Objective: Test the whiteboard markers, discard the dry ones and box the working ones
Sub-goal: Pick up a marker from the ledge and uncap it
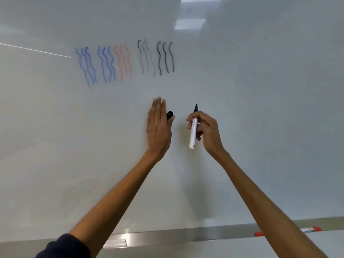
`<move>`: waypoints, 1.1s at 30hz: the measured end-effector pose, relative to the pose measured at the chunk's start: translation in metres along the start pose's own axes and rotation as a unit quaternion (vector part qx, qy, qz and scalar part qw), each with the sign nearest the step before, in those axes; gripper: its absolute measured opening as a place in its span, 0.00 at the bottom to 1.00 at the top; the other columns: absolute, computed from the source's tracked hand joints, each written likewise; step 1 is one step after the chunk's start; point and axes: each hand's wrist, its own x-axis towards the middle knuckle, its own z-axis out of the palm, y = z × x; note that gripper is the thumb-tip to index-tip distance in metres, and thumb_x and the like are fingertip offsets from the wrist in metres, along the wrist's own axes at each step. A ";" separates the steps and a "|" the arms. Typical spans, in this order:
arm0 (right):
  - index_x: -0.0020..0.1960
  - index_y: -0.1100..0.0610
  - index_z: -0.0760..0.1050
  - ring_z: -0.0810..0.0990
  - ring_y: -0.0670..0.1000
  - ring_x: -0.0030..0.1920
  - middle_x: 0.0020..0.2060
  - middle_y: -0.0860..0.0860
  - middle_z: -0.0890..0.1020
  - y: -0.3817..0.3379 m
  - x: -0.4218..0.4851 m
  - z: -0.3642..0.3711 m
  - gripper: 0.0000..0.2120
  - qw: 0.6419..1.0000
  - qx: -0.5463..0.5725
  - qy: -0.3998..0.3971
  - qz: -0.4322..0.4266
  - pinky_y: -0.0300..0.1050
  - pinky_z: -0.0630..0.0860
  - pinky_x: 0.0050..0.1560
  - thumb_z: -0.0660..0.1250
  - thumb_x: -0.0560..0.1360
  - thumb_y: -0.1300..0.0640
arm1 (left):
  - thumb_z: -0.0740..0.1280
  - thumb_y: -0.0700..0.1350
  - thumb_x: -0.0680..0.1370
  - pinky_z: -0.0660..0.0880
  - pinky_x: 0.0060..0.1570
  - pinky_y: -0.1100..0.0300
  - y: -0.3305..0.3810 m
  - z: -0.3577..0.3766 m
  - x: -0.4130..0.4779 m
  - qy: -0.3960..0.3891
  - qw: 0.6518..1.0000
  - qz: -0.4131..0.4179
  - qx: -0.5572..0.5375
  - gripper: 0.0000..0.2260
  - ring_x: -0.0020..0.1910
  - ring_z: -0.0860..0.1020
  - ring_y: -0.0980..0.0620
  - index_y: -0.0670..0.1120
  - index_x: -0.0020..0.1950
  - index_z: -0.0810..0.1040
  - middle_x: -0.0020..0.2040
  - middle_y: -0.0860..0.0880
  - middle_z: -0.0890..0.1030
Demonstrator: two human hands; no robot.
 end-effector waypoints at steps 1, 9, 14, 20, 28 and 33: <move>0.48 0.61 0.78 0.73 0.58 0.32 0.40 0.65 0.78 -0.006 0.008 0.000 0.19 1.000 0.002 -0.001 -0.001 0.39 0.69 0.28 0.53 0.71 0.75 | 0.50 0.51 0.86 0.52 0.78 0.52 -0.005 0.001 0.009 -0.001 1.000 0.011 0.017 0.25 0.78 0.58 0.43 0.36 0.77 0.58 0.78 0.39 0.61; 0.55 0.61 0.74 0.76 0.55 0.29 0.40 0.64 0.80 -0.024 0.050 0.014 0.11 0.999 0.024 -0.003 -0.049 0.37 0.72 0.29 0.67 0.74 0.69 | 0.41 0.50 0.86 0.54 0.77 0.47 -0.025 0.022 0.037 0.005 0.993 0.044 0.108 0.26 0.78 0.57 0.40 0.34 0.77 0.58 0.77 0.36 0.59; 0.49 0.61 0.73 0.77 0.50 0.29 0.33 0.56 0.80 -0.014 0.061 0.022 0.09 0.999 0.026 0.020 -0.038 0.41 0.72 0.27 0.72 0.77 0.57 | 0.52 0.49 0.86 0.54 0.77 0.47 -0.032 0.031 0.033 0.044 0.992 0.051 0.107 0.24 0.79 0.54 0.44 0.36 0.78 0.59 0.78 0.39 0.59; 0.47 0.61 0.75 0.75 0.48 0.27 0.35 0.63 0.77 -0.002 0.064 0.027 0.15 0.990 0.056 0.107 -0.076 0.37 0.68 0.25 0.57 0.82 0.52 | 0.54 0.49 0.85 0.52 0.78 0.48 -0.033 0.034 0.032 0.053 0.991 0.054 0.114 0.25 0.79 0.53 0.44 0.37 0.78 0.57 0.79 0.40 0.56; 0.56 0.56 0.68 0.76 0.55 0.31 0.35 0.55 0.80 0.016 0.066 0.026 0.07 0.985 0.034 0.166 -0.043 0.39 0.70 0.29 0.59 0.79 0.56 | 0.53 0.50 0.85 0.52 0.78 0.48 -0.033 0.035 0.032 0.057 0.990 0.055 0.116 0.25 0.79 0.53 0.44 0.37 0.78 0.57 0.79 0.40 0.57; 0.53 0.62 0.67 0.78 0.55 0.32 0.37 0.60 0.79 0.020 0.062 0.035 0.07 0.982 -0.025 0.159 -0.097 0.38 0.73 0.31 0.60 0.80 0.58 | 0.53 0.50 0.85 0.52 0.78 0.47 -0.034 0.036 0.031 0.061 0.989 0.058 0.119 0.25 0.79 0.54 0.44 0.37 0.78 0.57 0.79 0.40 0.57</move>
